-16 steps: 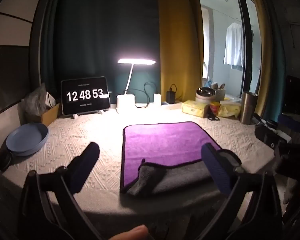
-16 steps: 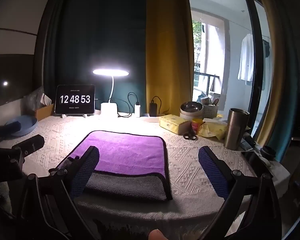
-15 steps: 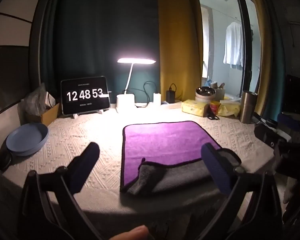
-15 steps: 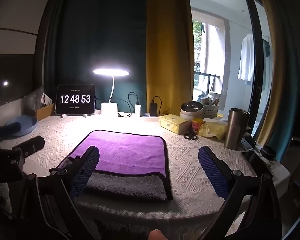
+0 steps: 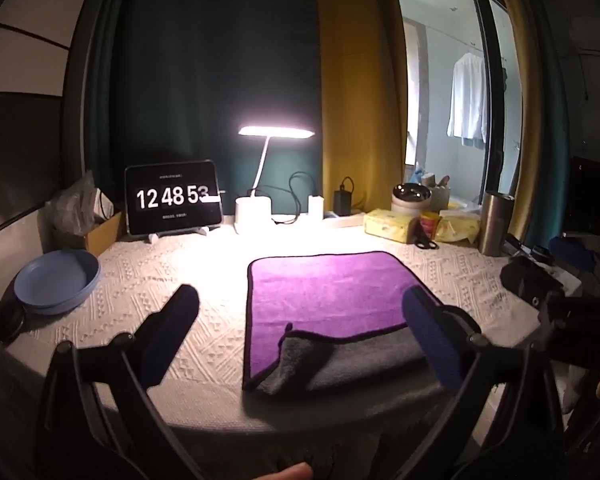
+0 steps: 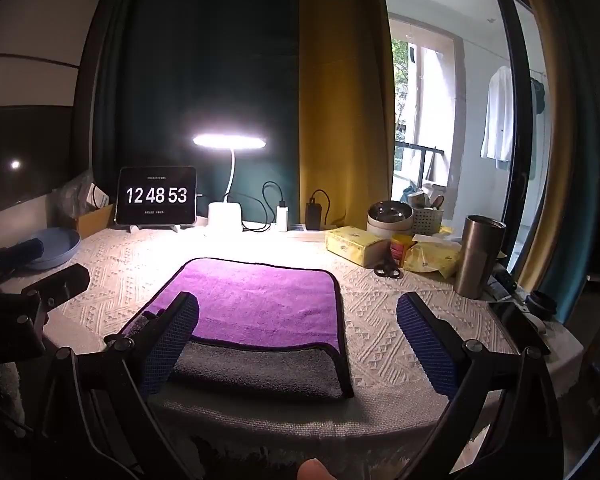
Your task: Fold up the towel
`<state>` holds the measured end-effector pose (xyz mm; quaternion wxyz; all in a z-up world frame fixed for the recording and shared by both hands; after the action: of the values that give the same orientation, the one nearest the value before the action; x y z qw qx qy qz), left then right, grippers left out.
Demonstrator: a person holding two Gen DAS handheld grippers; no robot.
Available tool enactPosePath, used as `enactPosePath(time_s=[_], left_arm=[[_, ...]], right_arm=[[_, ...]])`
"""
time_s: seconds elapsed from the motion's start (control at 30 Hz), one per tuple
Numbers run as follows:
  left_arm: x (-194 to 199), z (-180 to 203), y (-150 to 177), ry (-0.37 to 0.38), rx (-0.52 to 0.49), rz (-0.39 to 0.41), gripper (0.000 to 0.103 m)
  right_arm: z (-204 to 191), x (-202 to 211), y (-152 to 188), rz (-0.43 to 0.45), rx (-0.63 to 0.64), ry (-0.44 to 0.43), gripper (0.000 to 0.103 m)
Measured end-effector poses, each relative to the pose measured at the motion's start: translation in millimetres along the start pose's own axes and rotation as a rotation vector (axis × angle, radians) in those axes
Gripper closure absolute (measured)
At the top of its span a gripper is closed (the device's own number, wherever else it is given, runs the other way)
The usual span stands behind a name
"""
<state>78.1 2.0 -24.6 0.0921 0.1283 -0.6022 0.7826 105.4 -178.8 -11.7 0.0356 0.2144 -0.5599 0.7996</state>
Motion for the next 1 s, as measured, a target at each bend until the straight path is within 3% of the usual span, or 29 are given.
enactPosePath(time_s=[1.0], left_arm=[[-3.8,-1.5,0.8,-0.002,-0.003,-0.001,0.001]], right_arm=[[-3.0,-0.7,-0.1,-0.003,-0.002,-0.004,0.001]])
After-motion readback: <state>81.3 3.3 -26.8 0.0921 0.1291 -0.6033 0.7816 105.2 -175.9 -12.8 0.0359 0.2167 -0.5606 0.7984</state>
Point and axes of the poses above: each gripper's, at about its wrist camera, not at the fingertips, and x roughly against the way its jaws point, z to its right, y to its underside, the point moved 9 cm from there along -x, roughly the way its jaws point, and after that the axes turned 12 degrees about x, right-handed, at the moved point
